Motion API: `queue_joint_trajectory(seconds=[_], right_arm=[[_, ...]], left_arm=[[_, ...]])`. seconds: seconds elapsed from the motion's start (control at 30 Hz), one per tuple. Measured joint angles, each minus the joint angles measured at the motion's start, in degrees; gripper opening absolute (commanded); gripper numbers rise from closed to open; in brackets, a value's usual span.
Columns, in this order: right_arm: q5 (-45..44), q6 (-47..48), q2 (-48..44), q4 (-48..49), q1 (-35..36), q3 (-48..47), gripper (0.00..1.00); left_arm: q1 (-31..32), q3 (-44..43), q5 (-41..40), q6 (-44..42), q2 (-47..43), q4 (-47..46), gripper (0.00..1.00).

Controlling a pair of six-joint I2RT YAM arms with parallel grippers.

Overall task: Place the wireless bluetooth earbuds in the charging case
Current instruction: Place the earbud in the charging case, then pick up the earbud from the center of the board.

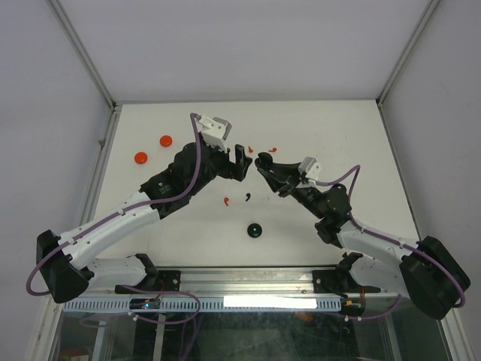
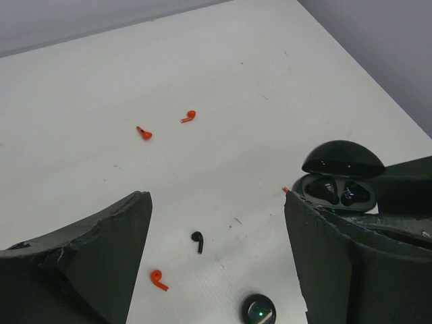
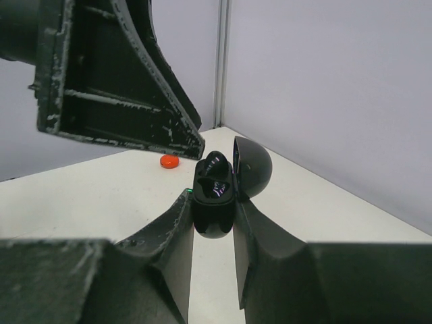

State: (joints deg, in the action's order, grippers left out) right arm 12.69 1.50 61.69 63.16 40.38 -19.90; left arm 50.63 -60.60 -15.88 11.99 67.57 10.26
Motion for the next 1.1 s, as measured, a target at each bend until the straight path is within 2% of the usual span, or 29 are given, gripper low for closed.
queue_joint_trajectory(seconds=[0.37, 0.67, 0.87, 1.1], right_arm=[[-0.09, 0.15, -0.87, -0.48, 0.02, 0.07, 0.00], [-4.22, 1.27, -5.03, -4.72, 0.02, 2.03, 0.00], [-8.07, 1.25, -9.57, -10.23, 0.02, 4.00, 0.00], [-13.29, 1.25, -16.46, -16.96, 0.02, 6.91, 0.00]], left_arm=[[-2.78, 0.79, 3.74, 1.55, -1.11, -0.35, 0.81], [-3.50, 3.76, 7.10, 1.55, -3.04, 2.12, 0.79], [-3.50, 4.33, 8.59, 2.08, 1.75, 5.22, 0.75], [-3.50, 4.39, 10.19, 2.62, 11.32, 6.93, 0.70]])
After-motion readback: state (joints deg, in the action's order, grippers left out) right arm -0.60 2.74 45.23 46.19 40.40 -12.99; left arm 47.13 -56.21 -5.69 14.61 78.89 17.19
